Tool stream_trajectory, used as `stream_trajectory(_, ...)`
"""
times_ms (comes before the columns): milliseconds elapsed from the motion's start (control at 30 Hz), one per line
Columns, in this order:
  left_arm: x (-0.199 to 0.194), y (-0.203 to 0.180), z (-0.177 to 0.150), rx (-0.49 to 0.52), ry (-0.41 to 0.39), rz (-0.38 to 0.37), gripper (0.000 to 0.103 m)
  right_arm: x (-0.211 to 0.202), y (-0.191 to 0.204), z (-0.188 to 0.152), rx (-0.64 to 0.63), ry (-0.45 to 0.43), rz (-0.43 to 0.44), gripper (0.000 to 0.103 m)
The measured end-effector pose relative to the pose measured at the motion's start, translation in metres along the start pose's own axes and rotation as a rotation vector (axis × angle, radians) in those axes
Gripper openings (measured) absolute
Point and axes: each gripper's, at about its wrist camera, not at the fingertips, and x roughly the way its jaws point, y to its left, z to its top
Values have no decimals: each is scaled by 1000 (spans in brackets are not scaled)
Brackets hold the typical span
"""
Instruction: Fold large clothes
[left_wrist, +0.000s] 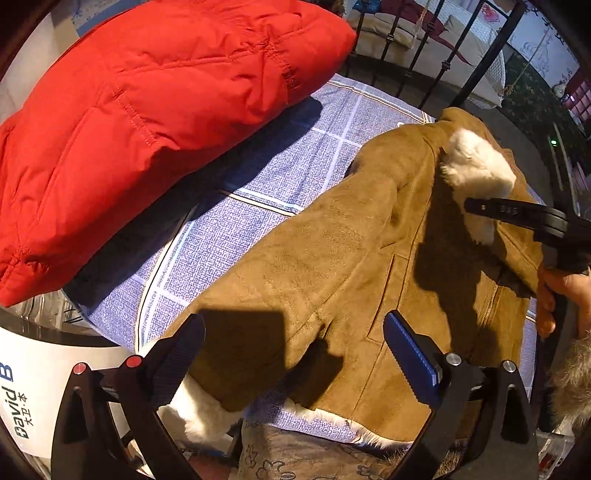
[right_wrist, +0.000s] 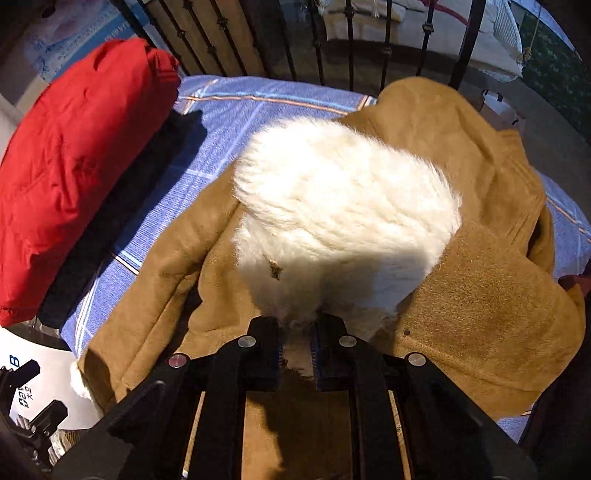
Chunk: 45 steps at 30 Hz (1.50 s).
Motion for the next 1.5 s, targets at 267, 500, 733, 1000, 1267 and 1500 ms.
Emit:
stream_trajectory(267, 5, -58, 28, 159, -49, -12, 95, -29, -20, -17, 95, 10, 165, 72)
stream_trajectory(500, 15, -141, 60, 356, -105, -69, 95, -100, -133, -53, 324, -139, 24, 74)
stream_trajectory(733, 48, -250, 88, 553, -112, -130, 94, -103, -216, -71, 414, -112, -110, 74)
stream_trajectory(1000, 129, -305, 105, 637, 18, -44, 94, -56, -210, -47, 247, -31, -152, 75)
stream_trajectory(1267, 197, -301, 123, 567, 194, 1, 98, 10, -200, -22, 92, 139, -244, 99)
stream_trajectory(1500, 212, -295, 124, 564, 194, -30, 98, 24, -190, -17, 96, 142, -327, 99)
